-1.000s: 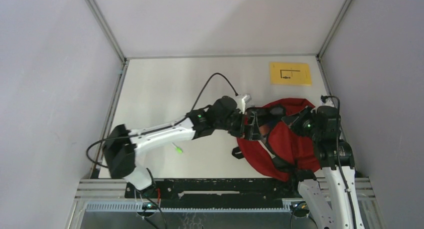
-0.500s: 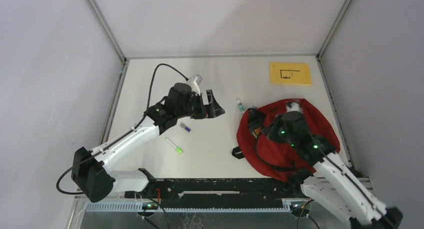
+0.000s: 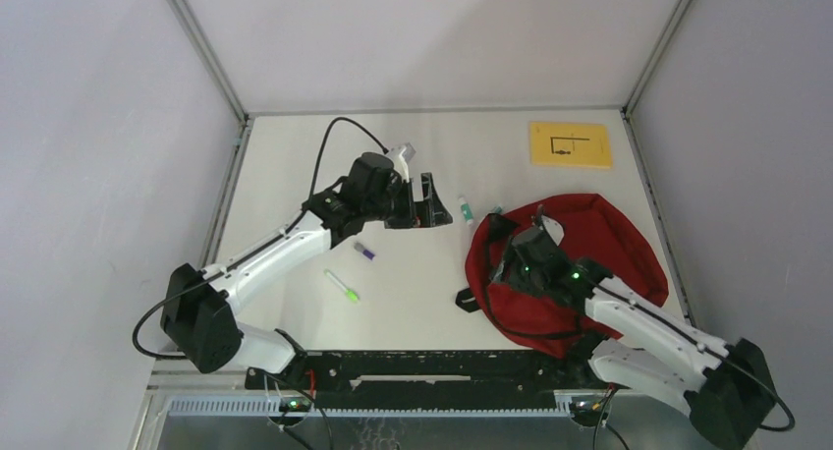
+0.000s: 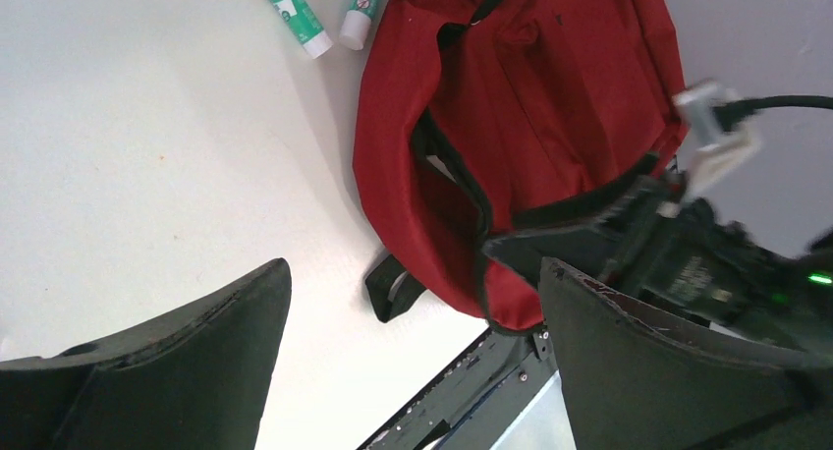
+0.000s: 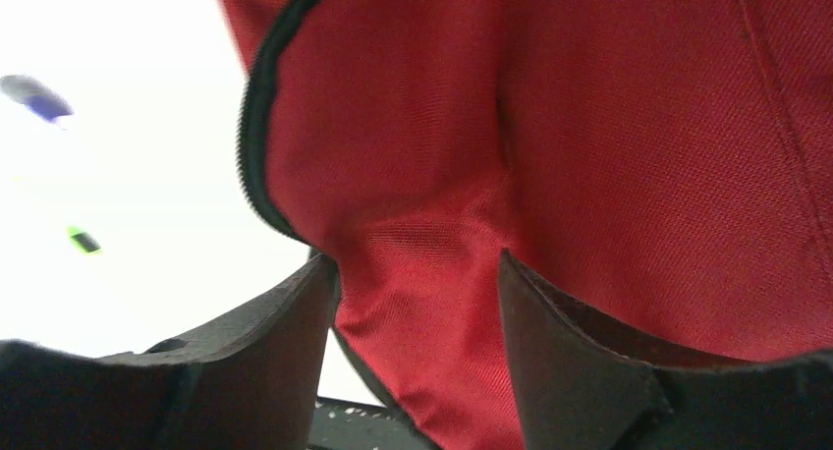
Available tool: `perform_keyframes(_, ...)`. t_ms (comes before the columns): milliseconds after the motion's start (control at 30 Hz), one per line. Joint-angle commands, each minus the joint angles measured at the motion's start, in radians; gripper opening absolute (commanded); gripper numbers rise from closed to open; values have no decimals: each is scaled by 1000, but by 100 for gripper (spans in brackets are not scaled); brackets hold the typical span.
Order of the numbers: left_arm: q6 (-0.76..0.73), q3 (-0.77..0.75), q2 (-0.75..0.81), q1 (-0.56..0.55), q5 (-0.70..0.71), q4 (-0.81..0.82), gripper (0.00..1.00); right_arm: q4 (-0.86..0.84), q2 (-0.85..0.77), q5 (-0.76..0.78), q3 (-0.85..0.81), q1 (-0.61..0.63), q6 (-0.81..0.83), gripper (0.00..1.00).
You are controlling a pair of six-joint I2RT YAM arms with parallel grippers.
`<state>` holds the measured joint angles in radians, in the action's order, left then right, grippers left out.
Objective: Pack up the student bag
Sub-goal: Place the book in the student bag.
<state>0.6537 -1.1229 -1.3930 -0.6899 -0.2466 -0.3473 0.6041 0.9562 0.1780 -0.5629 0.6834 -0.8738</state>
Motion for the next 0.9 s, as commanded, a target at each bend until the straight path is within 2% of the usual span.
perform_keyframes(0, -39, -51, -5, 0, -10, 3, 99, 27, -149, 13, -124, -9, 24, 73)
perform_keyframes(167, -35, -50, -36, 0, 36, -18, 96, 64, -182, 15, -234, -104, 95, 75)
perform_keyframes(367, 26, 57, 13, 0, 106, 28, 93, -25, -72, -4, -284, -195, 154, 73)
perform_keyframes(433, 28, 78, 24, 0, 109, 34, 93, -79, -8, -64, -287, -240, 171, 66)
perform_keyframes(500, 26, 87, 34, 0, 114, 31, 93, -122, 69, -109, -298, -268, 180, 51)
perform_keyframes(600, 24, 94, 51, 0, 120, 21, 93, -131, 177, -133, -337, -264, 189, 44)
perform_keyframes(733, 22, 108, 71, -1, 110, 19, 93, -70, 242, 4, -374, -266, 229, 46)
perform_keyframes(800, 20, 114, 77, -2, 98, 20, 93, 11, 220, 156, -386, -256, 252, 50)
perform_keyframes(867, 17, 123, 80, -3, 91, 25, 93, 70, 181, 232, -372, -287, 257, 55)
